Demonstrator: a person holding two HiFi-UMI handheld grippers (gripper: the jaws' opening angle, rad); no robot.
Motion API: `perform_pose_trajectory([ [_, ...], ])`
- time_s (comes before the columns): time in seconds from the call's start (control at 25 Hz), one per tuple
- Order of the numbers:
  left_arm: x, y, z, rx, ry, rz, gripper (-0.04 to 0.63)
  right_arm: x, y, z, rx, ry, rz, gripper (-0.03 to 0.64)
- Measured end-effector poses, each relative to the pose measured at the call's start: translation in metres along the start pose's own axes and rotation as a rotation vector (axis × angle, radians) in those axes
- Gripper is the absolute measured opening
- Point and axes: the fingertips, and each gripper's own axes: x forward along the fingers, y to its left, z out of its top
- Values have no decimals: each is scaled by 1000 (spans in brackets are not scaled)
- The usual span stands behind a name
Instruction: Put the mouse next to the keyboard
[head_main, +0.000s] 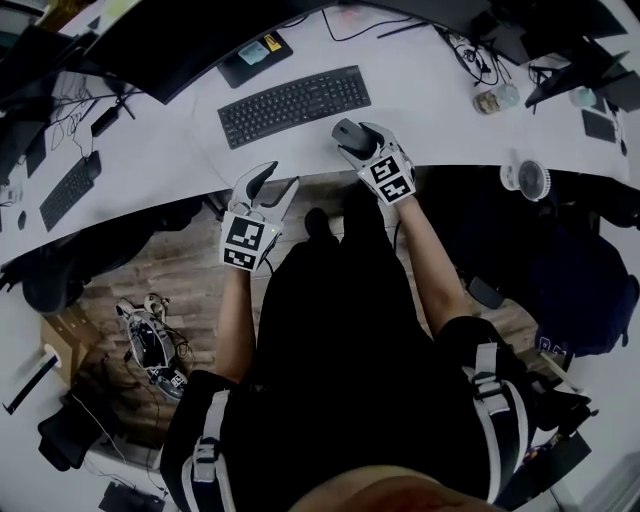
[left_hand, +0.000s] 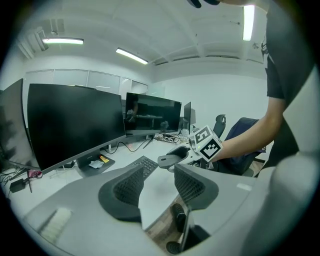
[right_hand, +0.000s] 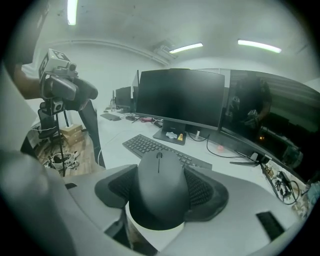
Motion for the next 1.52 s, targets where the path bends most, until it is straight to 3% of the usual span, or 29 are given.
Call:
perform_pose_trajectory([
  [0.56,39,1,26,53,23,-64,192,-15,-55,-2,115,-43,-105,293],
  [1.16,83,27,55,52,12,-53,192,-3,-101,-18,171,10,-117,293],
  [1.52,103,45,60,23,32,-9,192,17,-120,-20,147,25,-70,293],
])
